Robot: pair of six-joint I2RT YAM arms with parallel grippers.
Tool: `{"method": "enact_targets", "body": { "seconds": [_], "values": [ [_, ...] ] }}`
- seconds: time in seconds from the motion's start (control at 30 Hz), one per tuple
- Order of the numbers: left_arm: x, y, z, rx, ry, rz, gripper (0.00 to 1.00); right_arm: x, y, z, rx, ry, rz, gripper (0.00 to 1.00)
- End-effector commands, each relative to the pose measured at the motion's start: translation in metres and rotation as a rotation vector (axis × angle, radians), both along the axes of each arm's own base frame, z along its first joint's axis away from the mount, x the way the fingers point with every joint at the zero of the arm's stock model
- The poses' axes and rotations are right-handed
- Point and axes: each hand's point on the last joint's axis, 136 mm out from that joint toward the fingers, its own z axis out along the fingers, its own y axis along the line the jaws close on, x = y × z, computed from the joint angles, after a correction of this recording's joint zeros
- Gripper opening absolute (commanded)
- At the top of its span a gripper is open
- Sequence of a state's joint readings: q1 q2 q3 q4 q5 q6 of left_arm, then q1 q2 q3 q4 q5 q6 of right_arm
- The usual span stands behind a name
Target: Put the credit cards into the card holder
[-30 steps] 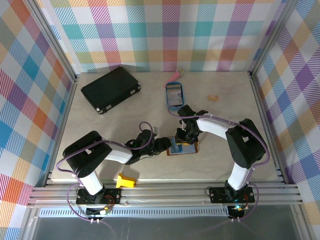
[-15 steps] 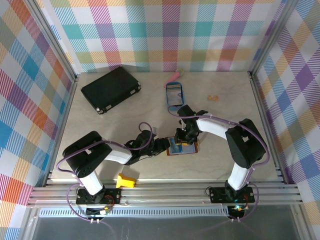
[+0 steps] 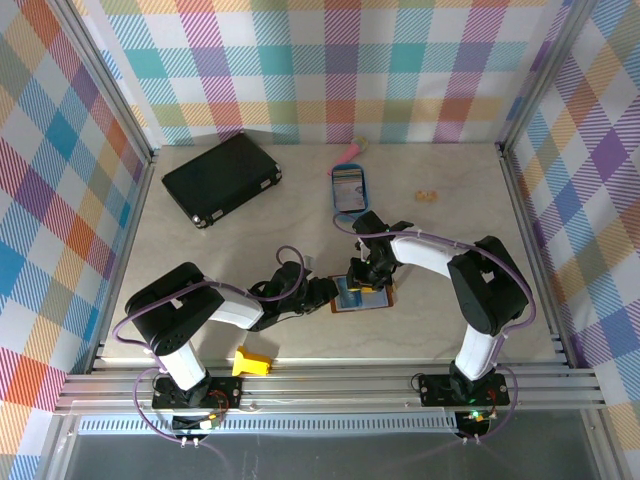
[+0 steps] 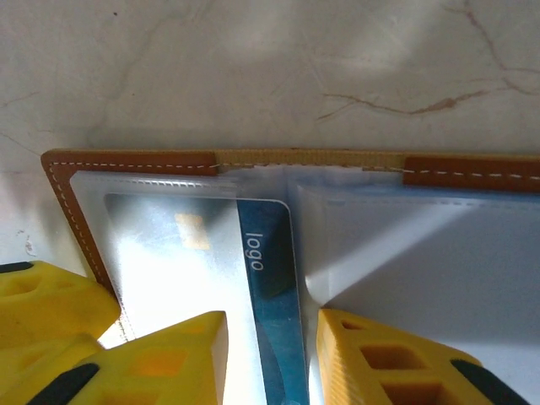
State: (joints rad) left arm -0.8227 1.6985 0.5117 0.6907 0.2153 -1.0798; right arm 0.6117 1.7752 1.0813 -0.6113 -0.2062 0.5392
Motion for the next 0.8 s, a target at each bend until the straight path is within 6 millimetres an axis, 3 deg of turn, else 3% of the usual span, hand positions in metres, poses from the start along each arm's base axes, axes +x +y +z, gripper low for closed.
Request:
{"method": "enact_targets", "body": {
  "seconds": [0.0, 0.2, 0.4, 0.53, 0.57, 0.77],
  "values": [
    [-0.001, -0.003, 0.004, -0.023, -0.022, -0.006, 0.24, -0.003, 0.009, 0.0, 0.033, 0.017, 0.002, 0.31],
    [-0.001, -0.001, 0.005, -0.026, -0.028, 0.003, 0.19, -0.003, 0.007, -0.001, 0.025, 0.017, -0.006, 0.29],
    [-0.003, 0.013, 0.01, 0.048, -0.038, 0.025, 0.15, -0.004, 0.002, -0.003, -0.001, 0.018, -0.006, 0.3],
    [-0.009, 0.029, 0.006, 0.109, -0.015, 0.051, 0.04, -0.005, 0.002, -0.003, 0.002, 0.017, -0.01, 0.3],
    [-0.01, 0.03, 0.006, 0.114, -0.013, 0.051, 0.0, -0.004, 0.003, -0.003, 0.003, 0.016, -0.011, 0.3],
    [-0.01, 0.024, -0.001, 0.132, 0.006, 0.02, 0.0, -0.005, 0.002, -0.002, 0.005, 0.019, -0.012, 0.3]
  ]
}}
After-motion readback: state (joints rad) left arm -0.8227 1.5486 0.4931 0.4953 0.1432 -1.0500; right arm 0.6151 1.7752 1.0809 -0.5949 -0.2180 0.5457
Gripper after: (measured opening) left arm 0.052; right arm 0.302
